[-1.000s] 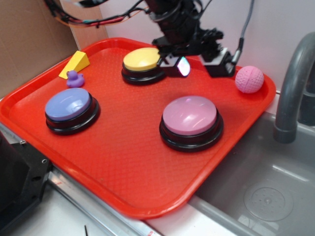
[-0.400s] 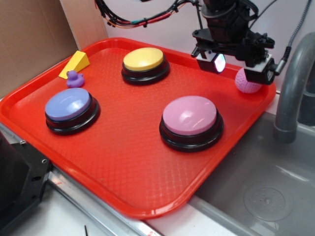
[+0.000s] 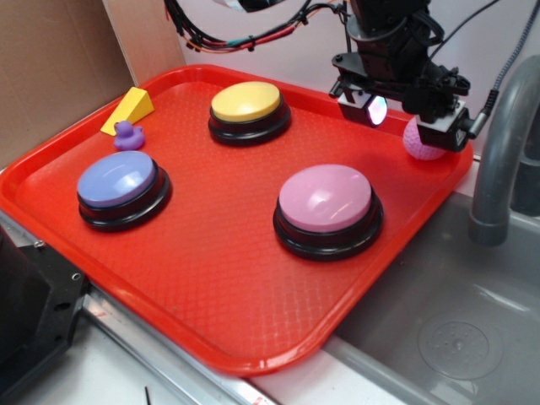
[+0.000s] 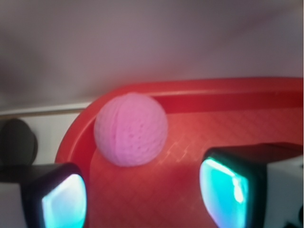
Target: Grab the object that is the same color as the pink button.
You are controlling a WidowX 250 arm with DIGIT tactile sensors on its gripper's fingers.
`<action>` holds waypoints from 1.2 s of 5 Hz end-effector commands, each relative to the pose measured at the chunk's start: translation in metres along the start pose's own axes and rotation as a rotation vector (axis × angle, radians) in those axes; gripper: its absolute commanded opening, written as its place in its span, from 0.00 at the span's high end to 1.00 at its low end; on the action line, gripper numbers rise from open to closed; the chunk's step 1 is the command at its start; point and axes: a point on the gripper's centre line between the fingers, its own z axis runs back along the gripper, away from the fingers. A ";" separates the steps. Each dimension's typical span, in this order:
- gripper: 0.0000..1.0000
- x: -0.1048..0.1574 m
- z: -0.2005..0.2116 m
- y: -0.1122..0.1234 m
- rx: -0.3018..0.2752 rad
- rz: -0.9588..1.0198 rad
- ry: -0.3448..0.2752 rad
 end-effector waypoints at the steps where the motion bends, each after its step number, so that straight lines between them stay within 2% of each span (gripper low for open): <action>1: 0.00 0.012 0.027 -0.012 -0.064 -0.015 -0.074; 4: 0.00 0.010 0.031 -0.008 -0.070 -0.024 -0.026; 6: 0.00 0.010 0.031 -0.008 -0.070 -0.024 -0.026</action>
